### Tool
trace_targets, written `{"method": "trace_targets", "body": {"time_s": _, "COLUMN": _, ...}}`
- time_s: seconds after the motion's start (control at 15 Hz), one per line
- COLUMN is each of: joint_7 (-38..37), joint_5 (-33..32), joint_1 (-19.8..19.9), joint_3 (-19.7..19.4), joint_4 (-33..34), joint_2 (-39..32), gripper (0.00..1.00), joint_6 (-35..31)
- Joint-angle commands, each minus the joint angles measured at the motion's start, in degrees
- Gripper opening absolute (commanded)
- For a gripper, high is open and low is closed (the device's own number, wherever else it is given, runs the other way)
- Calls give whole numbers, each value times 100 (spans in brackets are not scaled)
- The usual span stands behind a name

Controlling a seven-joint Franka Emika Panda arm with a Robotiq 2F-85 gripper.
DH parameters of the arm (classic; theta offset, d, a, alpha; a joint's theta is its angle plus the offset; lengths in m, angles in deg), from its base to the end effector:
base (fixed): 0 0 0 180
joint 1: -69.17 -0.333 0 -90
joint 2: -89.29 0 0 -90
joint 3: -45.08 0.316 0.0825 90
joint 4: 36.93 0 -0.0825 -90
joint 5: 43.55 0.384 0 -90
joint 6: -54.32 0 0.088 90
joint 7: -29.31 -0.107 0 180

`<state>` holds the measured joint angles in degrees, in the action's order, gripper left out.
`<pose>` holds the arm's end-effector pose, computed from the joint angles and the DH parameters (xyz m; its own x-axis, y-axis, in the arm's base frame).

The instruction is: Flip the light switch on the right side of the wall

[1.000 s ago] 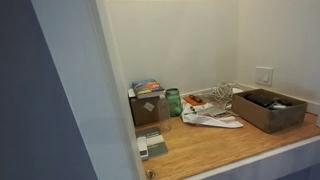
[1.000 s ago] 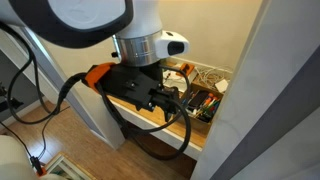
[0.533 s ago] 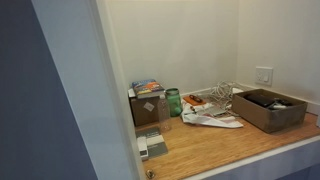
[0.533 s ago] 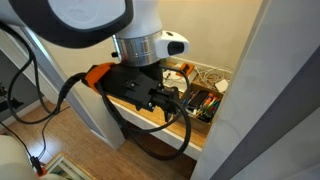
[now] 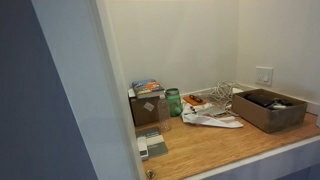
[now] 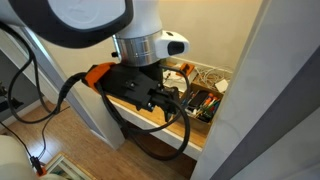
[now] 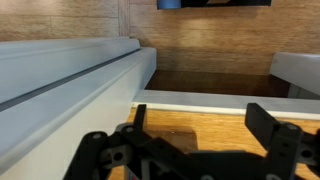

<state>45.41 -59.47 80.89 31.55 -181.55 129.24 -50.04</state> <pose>0.3000 -0.1736 0.4963 0.9981 -0.0360 -0.0496 -0.0305 -0.9938 0.1074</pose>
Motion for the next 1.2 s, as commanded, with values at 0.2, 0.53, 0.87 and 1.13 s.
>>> {"method": "trace_targets", "body": {"time_s": 0.2, "joint_7": -679, "joint_5": 68, "joint_1": -165, "joint_3": 316, "joint_4": 559, "joint_2": -481, "gripper": 100, "joint_6": -21}}
{"method": "trace_targets", "body": {"time_s": 0.53, "joint_7": -1870, "joint_5": 166, "joint_1": -406, "joint_3": 965, "joint_4": 1739, "joint_2": -1741, "gripper": 100, "joint_6": 53}}
{"method": "trace_targets", "body": {"time_s": 0.87, "joint_7": -3224, "joint_5": -107, "joint_1": -414, "joint_3": 1305, "joint_4": 3010, "joint_2": -3188, "gripper": 100, "joint_6": -63}}
{"method": "trace_targets", "body": {"time_s": 1.13, "joint_7": -3933, "joint_5": -596, "joint_1": -478, "joint_3": 1233, "joint_4": 3787, "joint_2": -4108, "gripper": 100, "joint_6": -268}}
